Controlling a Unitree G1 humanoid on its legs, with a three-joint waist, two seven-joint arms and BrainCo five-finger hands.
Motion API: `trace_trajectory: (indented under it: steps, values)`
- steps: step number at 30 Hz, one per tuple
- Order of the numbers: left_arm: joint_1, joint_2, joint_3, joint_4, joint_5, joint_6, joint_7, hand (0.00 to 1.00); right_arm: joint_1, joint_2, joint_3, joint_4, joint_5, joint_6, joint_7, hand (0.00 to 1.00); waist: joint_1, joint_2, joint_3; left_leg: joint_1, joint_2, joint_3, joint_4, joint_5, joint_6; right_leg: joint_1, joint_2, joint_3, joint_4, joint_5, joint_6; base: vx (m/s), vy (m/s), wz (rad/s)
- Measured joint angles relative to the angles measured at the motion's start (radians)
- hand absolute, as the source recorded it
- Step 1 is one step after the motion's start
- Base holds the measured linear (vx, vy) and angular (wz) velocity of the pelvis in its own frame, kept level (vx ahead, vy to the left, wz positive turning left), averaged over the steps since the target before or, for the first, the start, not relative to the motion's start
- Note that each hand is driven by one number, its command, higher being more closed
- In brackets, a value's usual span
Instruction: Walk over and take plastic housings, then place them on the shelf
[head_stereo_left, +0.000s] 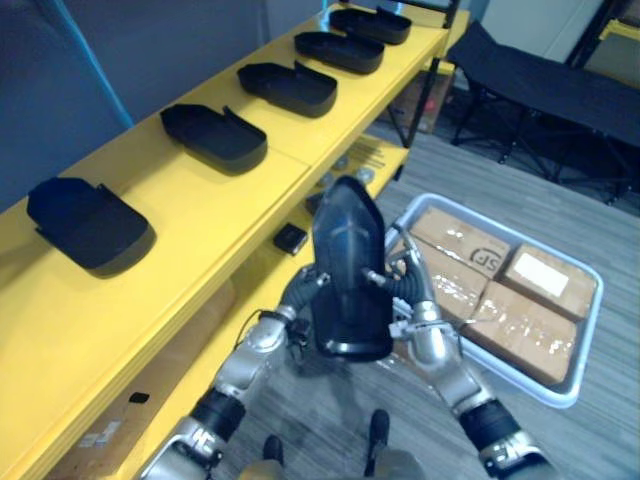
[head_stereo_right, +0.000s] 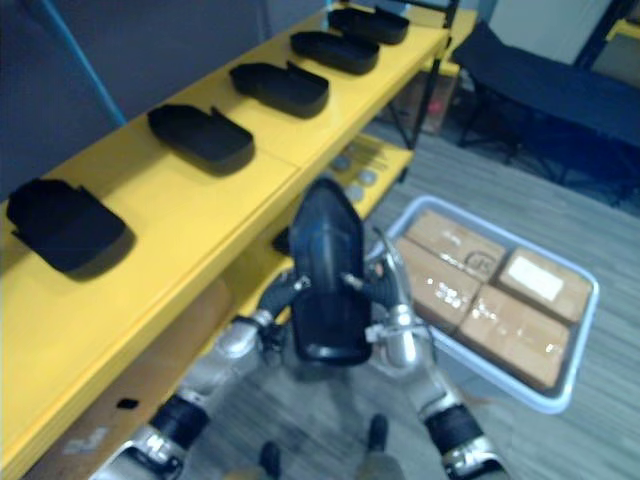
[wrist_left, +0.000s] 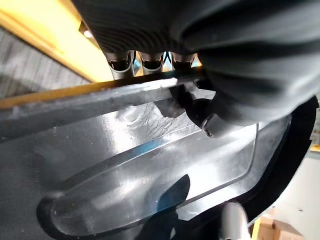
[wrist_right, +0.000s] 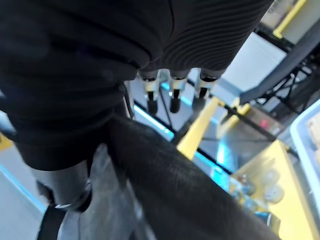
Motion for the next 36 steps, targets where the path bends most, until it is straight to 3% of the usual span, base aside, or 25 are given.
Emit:
trace_trajectory:
  steps: [4,8,15,20,25,27,30,33,36]
  values:
    - [0.088,-0.043,0.068,-0.033,0.045,-0.066,0.066,1.00,0.050,0.028,-0.035,-0.015,0.065,-0.046,0.034,0.00,0.007,0.000,0.000,0.011,0.000,-0.009,0.000,-0.001,0.001,0.018,0.000,-0.003,0.000,-0.002,0.003,-0.01,0.000,0.06]
    - [0.148,-0.054,0.210,-0.069,0.163,-0.155,0.209,1.00,0.147,0.032,-0.142,-0.016,0.195,-0.080,0.052,0.00,0.022,-0.004,-0.009,0.020,0.003,-0.007,-0.003,-0.017,0.001,0.032,0.002,-0.005,0.000,-0.026,0.012,-0.01,-0.002,-0.01]
    - [0.187,-0.066,0.301,-0.099,0.346,-0.187,0.359,1.00,0.215,0.046,-0.217,-0.068,0.351,-0.152,0.123,0.00,0.027,-0.008,-0.031,0.035,0.009,0.004,-0.018,-0.010,-0.005,0.032,0.008,-0.004,0.000,-0.025,0.008,0.04,0.002,-0.04]
    - [0.200,-0.081,0.361,-0.114,0.382,-0.205,0.397,1.00,0.221,0.083,-0.261,-0.138,0.499,-0.183,0.204,0.00,0.026,-0.020,-0.043,0.048,0.009,0.008,-0.018,-0.017,-0.007,0.037,0.008,-0.001,0.000,-0.023,0.008,0.05,0.013,-0.02]
    - [0.216,-0.082,0.415,-0.163,0.376,-0.319,0.378,1.00,0.257,0.118,-0.301,-0.145,0.572,-0.180,0.245,0.00,0.025,-0.024,-0.049,0.051,0.006,0.011,-0.001,-0.037,0.000,0.052,0.005,0.001,0.000,-0.027,0.012,0.00,0.002,-0.01]
    - [0.236,-0.082,0.404,-0.269,0.329,-0.403,0.287,1.00,0.265,0.122,-0.323,-0.154,0.586,-0.178,0.266,0.00,0.023,-0.021,-0.051,0.050,0.004,0.013,-0.001,-0.046,0.001,0.051,0.002,0.000,0.000,-0.032,0.015,-0.01,0.004,-0.02]
    - [0.242,-0.079,0.359,-0.408,0.293,-0.464,0.186,1.00,0.265,0.127,-0.341,-0.170,0.587,-0.179,0.293,0.00,0.020,0.000,-0.066,0.050,0.003,0.011,-0.001,-0.045,0.000,0.052,0.001,-0.003,0.000,-0.035,0.016,0.03,-0.001,0.02]
    - [0.241,-0.076,0.338,-0.488,0.293,-0.478,0.113,1.00,0.264,0.127,-0.345,-0.178,0.587,-0.179,0.310,0.00,0.014,0.026,-0.083,0.050,0.003,0.006,-0.001,-0.043,0.002,0.055,0.000,-0.014,0.000,-0.035,0.016,0.05,-0.004,0.05]
    - [0.242,-0.061,0.351,-0.554,0.293,-0.477,0.092,1.00,0.249,0.132,-0.343,-0.189,0.587,-0.179,0.319,0.00,0.015,0.038,-0.090,0.054,0.003,-0.006,0.000,-0.043,0.002,0.069,0.000,-0.034,0.000,-0.035,0.016,0.02,-0.001,0.13]
